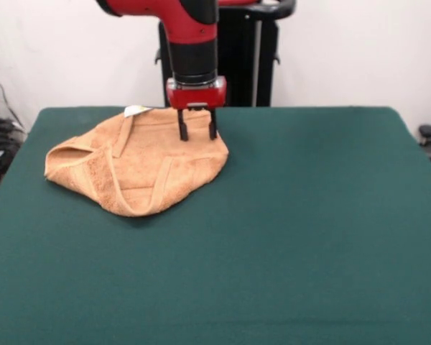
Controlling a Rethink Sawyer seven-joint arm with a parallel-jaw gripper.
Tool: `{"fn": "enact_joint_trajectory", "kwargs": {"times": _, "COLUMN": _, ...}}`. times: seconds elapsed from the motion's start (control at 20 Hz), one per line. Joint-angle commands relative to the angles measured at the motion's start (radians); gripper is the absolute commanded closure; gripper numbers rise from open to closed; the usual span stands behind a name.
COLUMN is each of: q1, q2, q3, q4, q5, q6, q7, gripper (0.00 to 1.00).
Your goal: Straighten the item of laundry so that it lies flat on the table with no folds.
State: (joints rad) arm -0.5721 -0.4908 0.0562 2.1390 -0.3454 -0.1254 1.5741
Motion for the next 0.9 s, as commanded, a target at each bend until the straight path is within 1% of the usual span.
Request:
{"fn": "enact_joint_trajectory", "kwargs": {"times": 0.05, "q1": 0.070, "q2": -0.067, "q3": 0.076, "q4": -0.140, "q5": 0.109, "q6": 0.129, "q7": 0.159, "gripper": 0.00}}
{"fn": "enact_joint_trajectory", "kwargs": {"times": 0.25, "q1": 0.087, "q2": -0.095, "q3": 0.065, "q4": -0.133, "q5": 0.124, "q6": 0.164, "q7": 0.159, "gripper": 0.00}}
{"fn": "enact_joint_trajectory", "kwargs": {"times": 0.4, "q1": 0.088, "q2": -0.098, "q3": 0.068, "q4": -0.133, "q5": 0.125, "q6": 0.163, "q7": 0.159, "gripper": 0.00}}
{"fn": "enact_joint_trajectory", "kwargs": {"times": 0.9, "q1": 0.052, "q2": 0.043, "q3": 0.096, "q4": -0.207, "q5": 0.079, "q6": 0.044, "q7": 0.147, "gripper": 0.00}}
